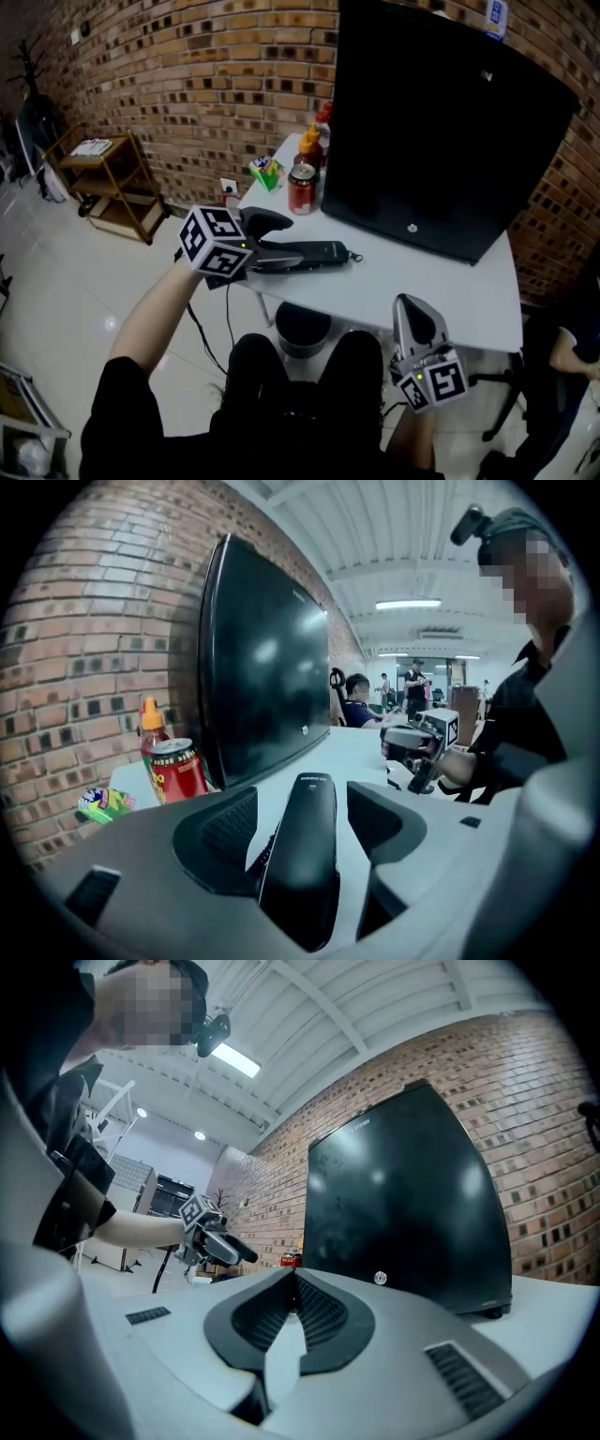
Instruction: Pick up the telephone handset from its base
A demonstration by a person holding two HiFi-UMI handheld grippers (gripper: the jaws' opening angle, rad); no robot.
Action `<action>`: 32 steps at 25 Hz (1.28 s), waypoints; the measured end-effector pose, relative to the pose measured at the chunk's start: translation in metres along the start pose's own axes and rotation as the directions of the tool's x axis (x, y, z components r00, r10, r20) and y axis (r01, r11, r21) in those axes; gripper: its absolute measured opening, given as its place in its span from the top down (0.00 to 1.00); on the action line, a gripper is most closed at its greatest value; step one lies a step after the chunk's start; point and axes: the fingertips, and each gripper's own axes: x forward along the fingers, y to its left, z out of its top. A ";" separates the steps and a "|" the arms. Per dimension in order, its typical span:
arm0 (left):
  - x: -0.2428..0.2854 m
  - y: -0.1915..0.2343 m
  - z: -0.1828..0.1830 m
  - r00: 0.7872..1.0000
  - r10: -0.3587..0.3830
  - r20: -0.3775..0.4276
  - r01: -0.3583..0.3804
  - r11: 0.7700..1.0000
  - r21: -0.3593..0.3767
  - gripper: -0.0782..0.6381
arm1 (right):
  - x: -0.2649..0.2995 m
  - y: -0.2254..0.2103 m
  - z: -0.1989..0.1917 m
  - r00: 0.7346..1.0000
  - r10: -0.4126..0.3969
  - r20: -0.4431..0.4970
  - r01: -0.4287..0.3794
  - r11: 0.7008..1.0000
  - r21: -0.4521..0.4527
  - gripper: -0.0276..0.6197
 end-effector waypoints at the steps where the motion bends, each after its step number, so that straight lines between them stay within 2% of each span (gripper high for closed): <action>1: 0.006 0.001 -0.004 1.000 -0.009 -0.027 0.009 1.000 0.000 0.47 | -0.001 0.000 -0.001 1.000 0.000 -0.002 0.000 1.000 0.000 0.94; 5: 0.019 -0.001 -0.014 0.995 -0.030 -0.099 0.033 0.999 0.029 0.47 | -0.001 -0.001 -0.002 1.000 -0.001 -0.003 0.001 1.000 -0.001 0.94; 9: 0.032 -0.009 -0.022 0.975 -0.080 -0.205 0.093 0.994 0.054 0.47 | -0.002 -0.005 -0.001 1.000 -0.009 0.003 0.009 1.000 0.002 0.94; 15: 0.041 -0.011 -0.034 0.953 -0.118 -0.277 0.136 0.990 0.046 0.47 | -0.002 -0.007 -0.006 1.000 -0.009 -0.001 0.009 1.000 0.010 0.94; 24: 0.044 -0.009 -0.039 0.943 -0.135 -0.303 0.159 0.986 0.057 0.53 | 0.000 -0.008 -0.008 1.000 -0.010 -0.002 0.010 1.000 0.014 0.94; 32: 0.035 -0.011 -0.022 0.966 -0.152 -0.208 0.171 0.983 0.073 0.53 | 0.001 -0.013 -0.006 1.000 -0.016 0.003 0.016 1.000 0.015 0.94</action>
